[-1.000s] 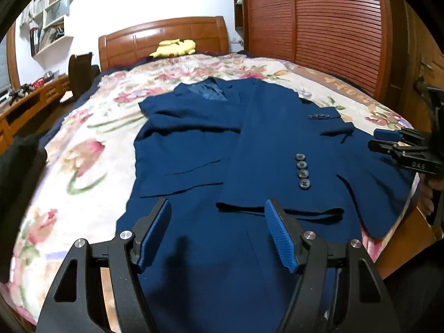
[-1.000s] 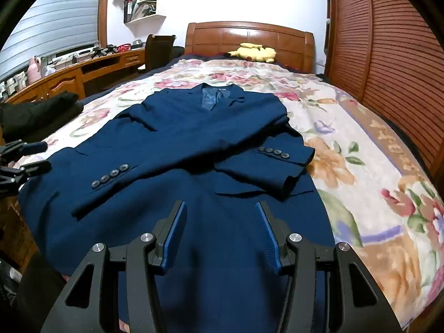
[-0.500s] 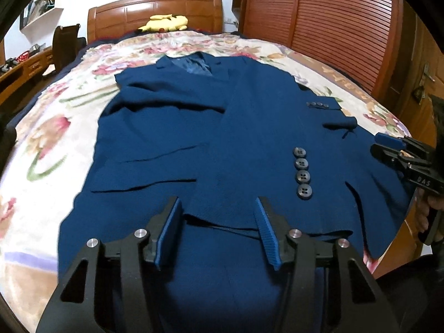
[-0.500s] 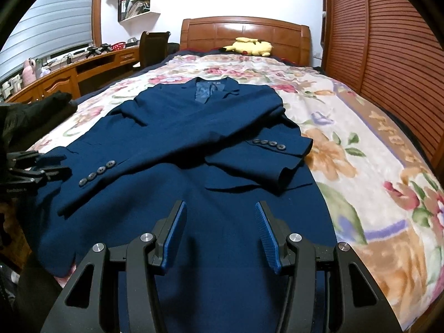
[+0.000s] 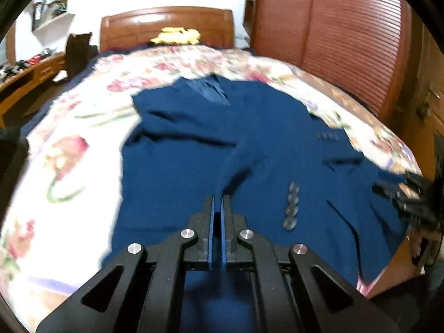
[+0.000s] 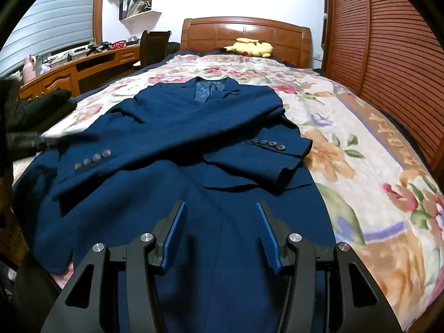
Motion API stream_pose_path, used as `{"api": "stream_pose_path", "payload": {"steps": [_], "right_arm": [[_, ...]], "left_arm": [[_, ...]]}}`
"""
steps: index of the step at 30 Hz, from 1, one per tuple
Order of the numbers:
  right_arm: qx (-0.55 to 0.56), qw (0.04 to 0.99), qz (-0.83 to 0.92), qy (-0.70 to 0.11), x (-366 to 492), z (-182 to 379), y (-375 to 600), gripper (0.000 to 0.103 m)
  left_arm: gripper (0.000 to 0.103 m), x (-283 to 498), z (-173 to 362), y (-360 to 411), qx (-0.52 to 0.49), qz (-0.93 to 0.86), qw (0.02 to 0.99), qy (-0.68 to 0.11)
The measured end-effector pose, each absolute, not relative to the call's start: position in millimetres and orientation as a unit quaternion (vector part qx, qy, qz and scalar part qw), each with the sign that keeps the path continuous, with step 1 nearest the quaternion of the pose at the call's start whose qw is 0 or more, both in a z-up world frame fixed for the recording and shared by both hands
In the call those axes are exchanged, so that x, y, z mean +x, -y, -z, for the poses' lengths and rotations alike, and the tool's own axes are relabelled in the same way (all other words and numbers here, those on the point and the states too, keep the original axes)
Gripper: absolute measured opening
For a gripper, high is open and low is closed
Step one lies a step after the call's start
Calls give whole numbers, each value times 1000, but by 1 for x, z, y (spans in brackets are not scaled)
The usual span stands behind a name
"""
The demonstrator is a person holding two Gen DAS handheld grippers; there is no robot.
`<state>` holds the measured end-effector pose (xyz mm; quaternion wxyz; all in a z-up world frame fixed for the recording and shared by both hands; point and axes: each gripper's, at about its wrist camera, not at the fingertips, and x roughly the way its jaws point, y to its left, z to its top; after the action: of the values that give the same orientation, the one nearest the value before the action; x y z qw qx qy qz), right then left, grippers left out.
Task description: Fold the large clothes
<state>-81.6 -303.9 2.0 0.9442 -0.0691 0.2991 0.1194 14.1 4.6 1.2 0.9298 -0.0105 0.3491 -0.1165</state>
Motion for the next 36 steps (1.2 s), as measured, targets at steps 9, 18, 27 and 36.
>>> {"api": "stream_pose_path", "payload": {"steps": [9,18,27,36], "right_arm": [[-73,944,-122,-299,-80,-1,306,53],[-76,942,-122,-302,-78,-1,309,53],[-86,941,-124,-305,-76,2,309,53],[-96,936,-121,-316,-70,8,307,53]], "left_arm": [[4,33,-20,-29,10,83,936,-342],[43,24,-10,-42,13,64,937,-342],[75,-13,-6,-60,0,62,947,-315],[75,-41,10,-71,10,59,946,-318]]}}
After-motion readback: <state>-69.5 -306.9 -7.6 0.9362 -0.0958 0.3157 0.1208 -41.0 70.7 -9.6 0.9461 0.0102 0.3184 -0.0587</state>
